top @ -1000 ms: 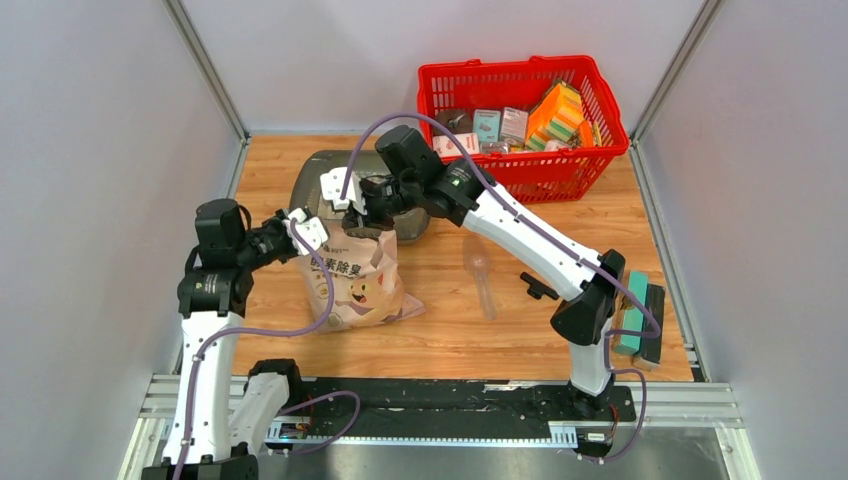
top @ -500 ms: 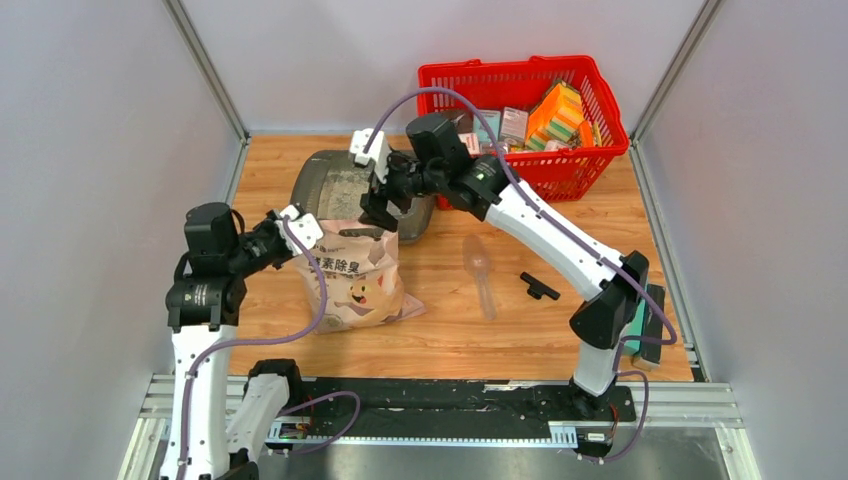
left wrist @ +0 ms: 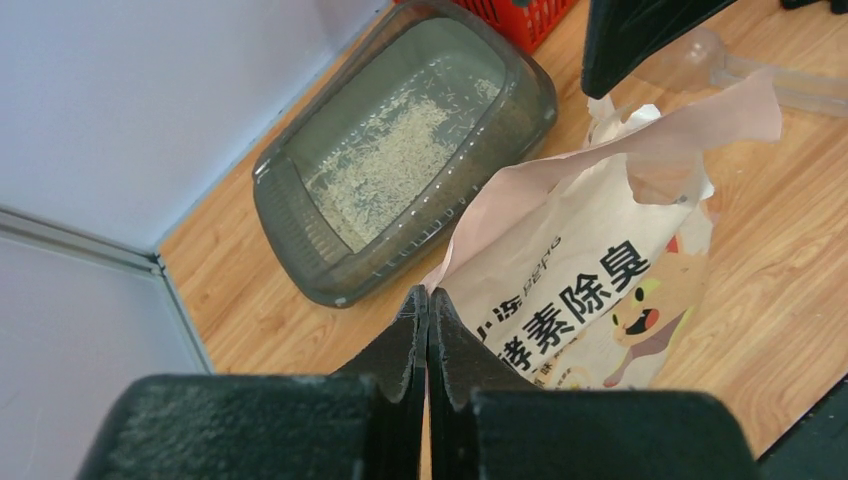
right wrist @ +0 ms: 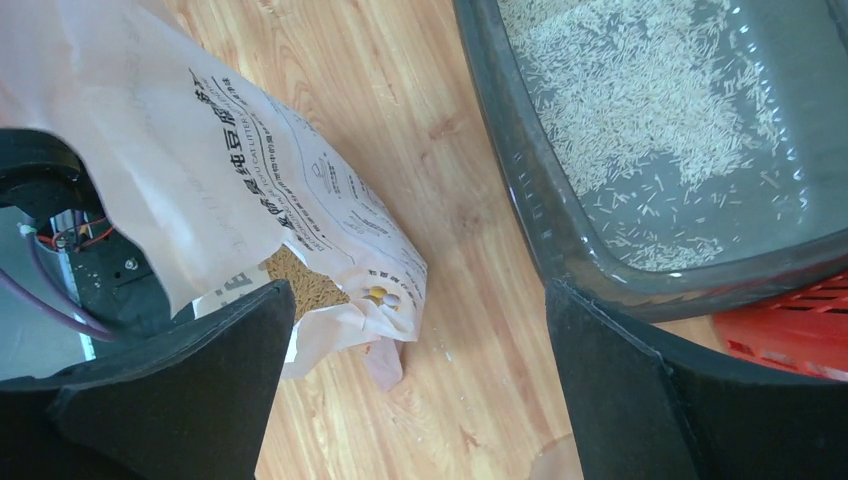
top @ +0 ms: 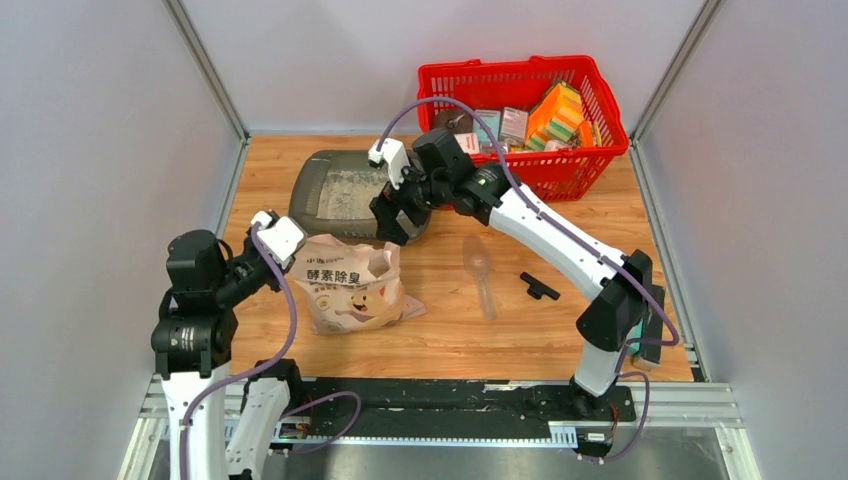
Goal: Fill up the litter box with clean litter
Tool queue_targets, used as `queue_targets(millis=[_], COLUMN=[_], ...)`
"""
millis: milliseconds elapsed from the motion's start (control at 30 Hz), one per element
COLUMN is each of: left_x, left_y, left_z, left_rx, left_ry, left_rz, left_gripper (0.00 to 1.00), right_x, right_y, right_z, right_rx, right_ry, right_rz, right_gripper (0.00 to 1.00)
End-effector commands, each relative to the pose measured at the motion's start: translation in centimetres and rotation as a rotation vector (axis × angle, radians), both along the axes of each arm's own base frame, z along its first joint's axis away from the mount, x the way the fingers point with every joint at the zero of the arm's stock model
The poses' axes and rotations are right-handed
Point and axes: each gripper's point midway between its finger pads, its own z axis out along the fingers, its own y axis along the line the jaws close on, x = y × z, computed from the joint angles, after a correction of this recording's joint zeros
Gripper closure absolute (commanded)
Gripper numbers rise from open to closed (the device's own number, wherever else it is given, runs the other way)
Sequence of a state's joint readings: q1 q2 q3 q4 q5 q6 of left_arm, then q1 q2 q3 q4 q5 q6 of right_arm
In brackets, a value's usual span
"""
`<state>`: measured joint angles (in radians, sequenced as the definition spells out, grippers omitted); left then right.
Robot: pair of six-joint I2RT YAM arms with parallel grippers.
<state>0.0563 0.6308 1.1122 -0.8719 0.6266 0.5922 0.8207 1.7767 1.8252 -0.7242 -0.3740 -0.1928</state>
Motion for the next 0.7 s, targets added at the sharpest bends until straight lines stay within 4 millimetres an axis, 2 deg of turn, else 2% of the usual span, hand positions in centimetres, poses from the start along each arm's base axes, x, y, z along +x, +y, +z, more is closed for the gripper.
queue_targets(millis=[0,67,133,167,200,233,267,467,567,667], left_x=[-0.2,-0.3,-0.4,-0.4,-0.4,-0.5,-0.6,-0.6,-0.3,-0.1], left_y=[-0.5,-0.4,-0.5,-0.5,-0.5,-0.5,-0.6,-0.4,-0.1,-0.1], left_z=[1.5,1.3,1.9,2.1,2.2,2.5,2.7,3.3,3.0,2.7], left_rx=[-0.098,-0.113,-0.14,-0.149,-0.171,-0.18,-0.195,-0.228,-0.215,-0.2], left_ry=[-0.03,-0.034,-0.046,-0.051,-0.045,-0.053,-0.055,-0.079,-0.094,-0.101], left_rz=[0.03,0.041,0.053,0.06,0.07,0.075,0.077,0.102,0.112,0.102], left_gripper=[1.0,1.0,1.0,1.0,1.0,1.0,1.0,1.0,1.0,1.0], right_x=[-0.5,-0.6,-0.9,-0.9,-1.1,-1.1,-1.2,-3.2,-3.2,-2.4], right_y=[0.3,0.5,0.1,0.3,-0.3,-0.1,0.3,0.7,0.0,-0.3], right_z=[-0.1,-0.1,-1.5,-0.7,-1.5,-2.7,-2.2,-2.5,-2.5,-0.9], right_rx=[-0.018,-0.038,-0.104,-0.099,-0.148,-0.183,-0.178,-0.245,-0.26,-0.229], right_ry=[0.091,0.114,0.166,0.168,0.201,0.231,0.231,0.186,0.167,0.116], right_rz=[-0.054,-0.095,-0.125,-0.141,-0.165,-0.167,-0.158,-0.125,-0.153,-0.191], right_gripper=[0.0,0.0,0.0,0.0,0.0,0.0,0.0,0.0,0.0,0.0])
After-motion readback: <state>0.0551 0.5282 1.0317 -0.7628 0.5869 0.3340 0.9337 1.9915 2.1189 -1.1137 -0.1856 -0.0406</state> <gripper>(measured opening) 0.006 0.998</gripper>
